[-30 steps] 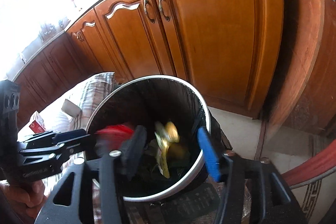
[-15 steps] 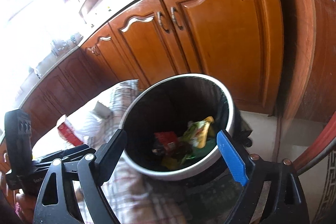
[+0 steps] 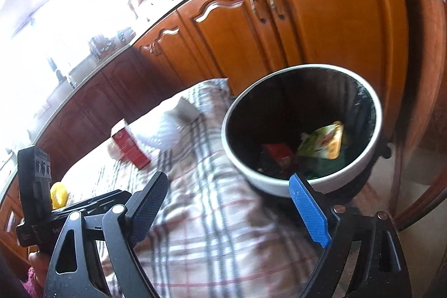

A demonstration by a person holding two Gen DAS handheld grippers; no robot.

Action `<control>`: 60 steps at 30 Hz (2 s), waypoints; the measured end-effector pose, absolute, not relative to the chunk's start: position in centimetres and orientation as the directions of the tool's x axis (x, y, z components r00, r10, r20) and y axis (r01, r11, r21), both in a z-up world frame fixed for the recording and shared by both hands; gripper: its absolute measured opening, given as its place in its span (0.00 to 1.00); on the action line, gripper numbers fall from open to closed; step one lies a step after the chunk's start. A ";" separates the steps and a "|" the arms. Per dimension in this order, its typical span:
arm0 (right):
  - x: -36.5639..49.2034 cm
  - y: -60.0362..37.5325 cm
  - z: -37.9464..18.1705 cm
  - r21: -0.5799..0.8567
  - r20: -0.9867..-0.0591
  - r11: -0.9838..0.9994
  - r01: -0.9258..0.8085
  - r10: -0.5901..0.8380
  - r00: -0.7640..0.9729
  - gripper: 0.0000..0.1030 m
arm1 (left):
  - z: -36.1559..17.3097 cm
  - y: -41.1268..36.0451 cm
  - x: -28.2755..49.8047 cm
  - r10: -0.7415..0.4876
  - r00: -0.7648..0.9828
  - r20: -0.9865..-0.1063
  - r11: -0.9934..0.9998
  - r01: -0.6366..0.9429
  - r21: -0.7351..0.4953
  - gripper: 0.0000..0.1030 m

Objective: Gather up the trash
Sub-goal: 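Move both open grippers back over the table toward the milk carton, then grasp the red-and-white milk carton with the left gripper while the right grasps the white sponge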

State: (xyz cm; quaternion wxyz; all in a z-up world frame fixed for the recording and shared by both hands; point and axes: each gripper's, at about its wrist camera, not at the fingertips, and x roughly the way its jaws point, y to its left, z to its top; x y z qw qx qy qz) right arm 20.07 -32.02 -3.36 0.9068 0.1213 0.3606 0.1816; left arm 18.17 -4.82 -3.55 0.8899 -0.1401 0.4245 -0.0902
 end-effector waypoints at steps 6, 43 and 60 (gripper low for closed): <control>20.0 -29.4 -3.5 0.340 -0.614 0.896 -0.286 0.442 0.654 0.87 | -4.0 -1.8 17.3 -0.248 0.635 -0.731 0.942 -0.017 -0.334 0.57; 36.4 -18.3 -5.0 0.049 -0.758 0.778 -0.626 0.437 0.484 0.62 | -5.1 -0.7 27.7 -0.030 0.665 -0.746 0.958 -0.193 -0.210 0.69; 29.5 -20.4 -4.7 0.167 -0.700 0.834 -0.527 0.477 0.532 0.33 | -3.7 0.1 21.7 -0.126 0.694 -0.709 0.967 -0.072 -0.243 0.51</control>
